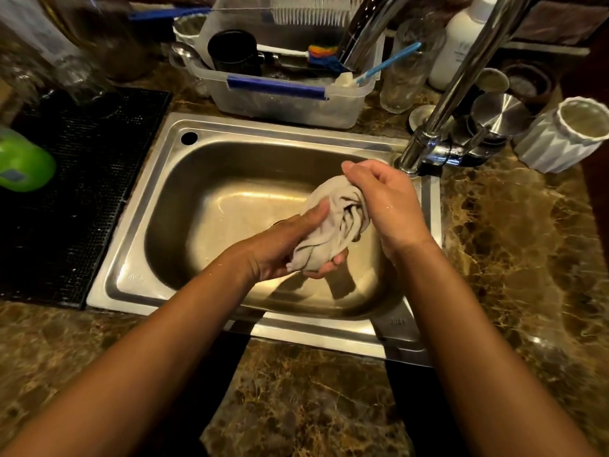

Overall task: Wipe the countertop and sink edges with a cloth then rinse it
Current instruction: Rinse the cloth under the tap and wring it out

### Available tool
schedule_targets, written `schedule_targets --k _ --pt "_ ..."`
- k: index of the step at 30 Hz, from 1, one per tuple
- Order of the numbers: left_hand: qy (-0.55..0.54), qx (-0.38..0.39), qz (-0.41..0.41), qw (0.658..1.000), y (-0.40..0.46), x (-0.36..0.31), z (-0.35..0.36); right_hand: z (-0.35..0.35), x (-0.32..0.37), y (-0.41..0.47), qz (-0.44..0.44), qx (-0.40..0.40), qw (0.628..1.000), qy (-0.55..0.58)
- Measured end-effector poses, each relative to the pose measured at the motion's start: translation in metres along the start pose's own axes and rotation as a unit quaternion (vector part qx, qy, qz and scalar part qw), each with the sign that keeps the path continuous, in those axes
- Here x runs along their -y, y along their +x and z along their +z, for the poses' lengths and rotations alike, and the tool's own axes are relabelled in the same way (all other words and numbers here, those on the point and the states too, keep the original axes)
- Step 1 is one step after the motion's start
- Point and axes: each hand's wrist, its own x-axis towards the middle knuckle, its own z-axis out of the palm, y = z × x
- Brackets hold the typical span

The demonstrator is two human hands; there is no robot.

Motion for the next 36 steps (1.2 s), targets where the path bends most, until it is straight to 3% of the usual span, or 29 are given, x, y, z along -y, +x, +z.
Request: schedule_targets --k 4,7,9,12,14,16,17,19,21,24,27,33,35,36 --pt "-0.083 0.075 0.005 0.994 -0.002 0.009 0.003 -0.02 -0.005 0.004 -0.02 0.021 0.999 -0.046" --pt "-0.159 0.154 0.006 0.975 -0.004 0.015 0.021 -0.025 -0.015 0.007 0.03 0.129 0.981 0.144" --pt "-0.217 0.215 0.014 0.952 -0.004 0.016 0.036 -0.016 -0.024 0.005 0.075 0.24 0.918 0.306" --pt "-0.274 0.263 0.032 0.924 -0.001 0.015 0.052 0.004 -0.03 -0.001 0.054 0.396 0.774 0.491" --pt "-0.323 0.276 0.025 0.905 0.0 0.018 0.052 0.009 -0.024 -0.004 0.013 0.406 0.739 0.538" --pt "-0.351 0.268 0.01 0.897 0.0 0.022 0.046 0.007 -0.02 -0.001 -0.022 0.357 0.779 0.515" --pt "-0.329 0.243 0.013 0.912 0.0 0.024 0.042 0.005 -0.019 0.001 -0.02 0.334 0.805 0.489" --pt "-0.238 0.178 0.012 0.955 -0.003 0.027 0.033 0.003 -0.019 0.005 0.007 0.298 0.84 0.454" --pt "-0.174 0.127 -0.017 0.976 -0.004 0.026 0.024 0.001 -0.02 0.006 0.032 0.255 0.866 0.43" --pt "-0.087 0.052 -0.075 0.992 -0.004 0.017 0.012 -0.002 -0.026 0.007 0.085 0.175 0.917 0.348" --pt "0.011 -0.016 -0.113 0.993 -0.004 0.01 0.011 -0.002 -0.033 0.01 0.125 0.13 0.943 0.279" --pt "0.225 -0.108 -0.126 0.96 0.001 0.005 0.016 -0.001 -0.044 0.014 0.152 0.05 0.975 0.152" --pt "0.372 -0.145 -0.083 0.913 0.007 0.008 0.02 0.005 -0.049 0.018 0.152 -0.013 0.985 0.077" --pt "0.463 -0.159 -0.052 0.87 0.011 0.01 0.021 0.008 -0.051 0.02 0.147 -0.043 0.987 0.053"
